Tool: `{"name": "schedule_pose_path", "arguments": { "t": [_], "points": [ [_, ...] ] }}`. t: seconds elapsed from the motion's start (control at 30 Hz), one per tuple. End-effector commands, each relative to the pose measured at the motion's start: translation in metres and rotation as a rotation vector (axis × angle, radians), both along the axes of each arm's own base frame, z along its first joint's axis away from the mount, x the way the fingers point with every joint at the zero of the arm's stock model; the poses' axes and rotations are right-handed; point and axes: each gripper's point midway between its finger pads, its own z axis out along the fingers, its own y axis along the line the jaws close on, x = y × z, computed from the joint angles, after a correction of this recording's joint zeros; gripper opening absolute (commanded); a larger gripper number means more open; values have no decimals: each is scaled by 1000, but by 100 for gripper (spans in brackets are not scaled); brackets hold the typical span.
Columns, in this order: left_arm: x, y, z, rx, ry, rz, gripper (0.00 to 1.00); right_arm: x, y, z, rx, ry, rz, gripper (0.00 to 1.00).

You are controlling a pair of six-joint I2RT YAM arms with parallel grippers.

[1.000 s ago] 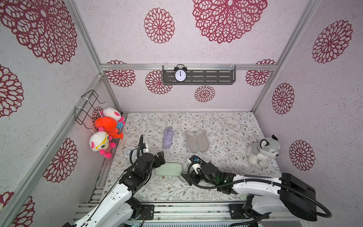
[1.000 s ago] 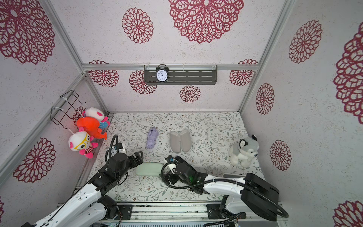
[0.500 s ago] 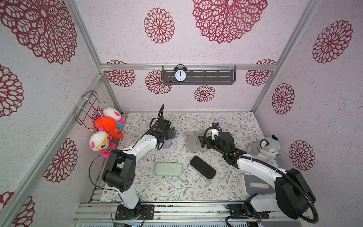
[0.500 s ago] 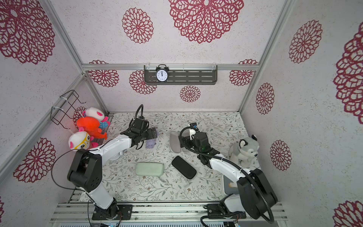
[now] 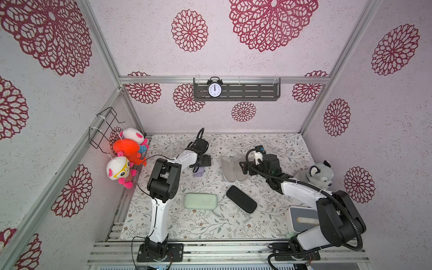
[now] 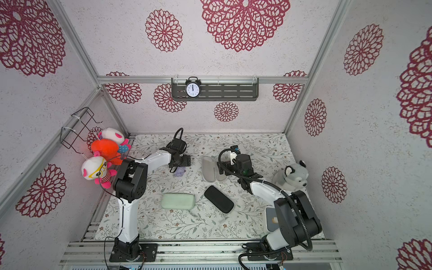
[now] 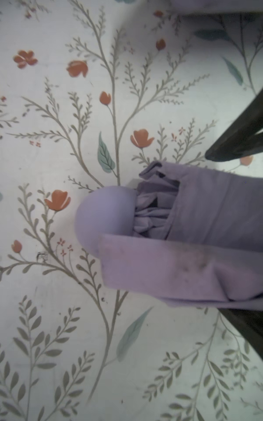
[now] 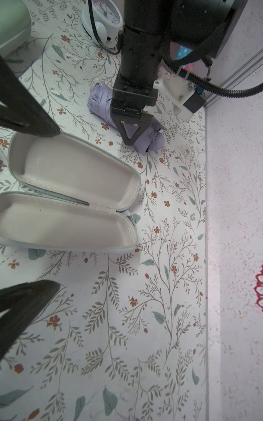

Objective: Put umbrellas into zippered umbrella sleeves
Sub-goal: Pick up the umbrella from the center of the board.

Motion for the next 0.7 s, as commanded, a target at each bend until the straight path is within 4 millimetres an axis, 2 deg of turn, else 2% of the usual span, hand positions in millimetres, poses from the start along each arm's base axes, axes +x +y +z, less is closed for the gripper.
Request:
{"name": "schedule_pose_path", "arguments": {
  "t": [0.0,0.07,0.1,0.17,0.23,0.33,0.43,0.47,0.53,0.67],
  "points": [
    [-4,2,-3,23,29,-3,80,10,-8,11,41,-28,-20,99],
    [-4,2,-4,38,23,-11,70,14,-10,6,47,-13,-20,99],
    [-4,1,-5,35,23,-16,60,14,-11,4,48,-5,-20,99],
    [-3,1,-4,29,25,-18,33,16,-14,3,45,-3,-27,99],
    [-1,3,8,22,-2,-13,25,17,-17,2,41,-3,-33,99],
    [3,5,48,-2,-95,2,18,23,-24,0,38,6,-51,99],
    [-2,-12,97,-75,-193,-10,19,31,-34,-7,35,31,-86,99],
    [-6,-21,119,-84,-232,-17,20,33,-37,-8,26,35,-104,99],
    [-15,-45,136,-106,-260,-48,25,37,-41,-11,8,46,-130,99],
    [-30,-103,139,-204,-237,-112,26,47,-52,-22,-59,85,-192,99]
  ]
}}
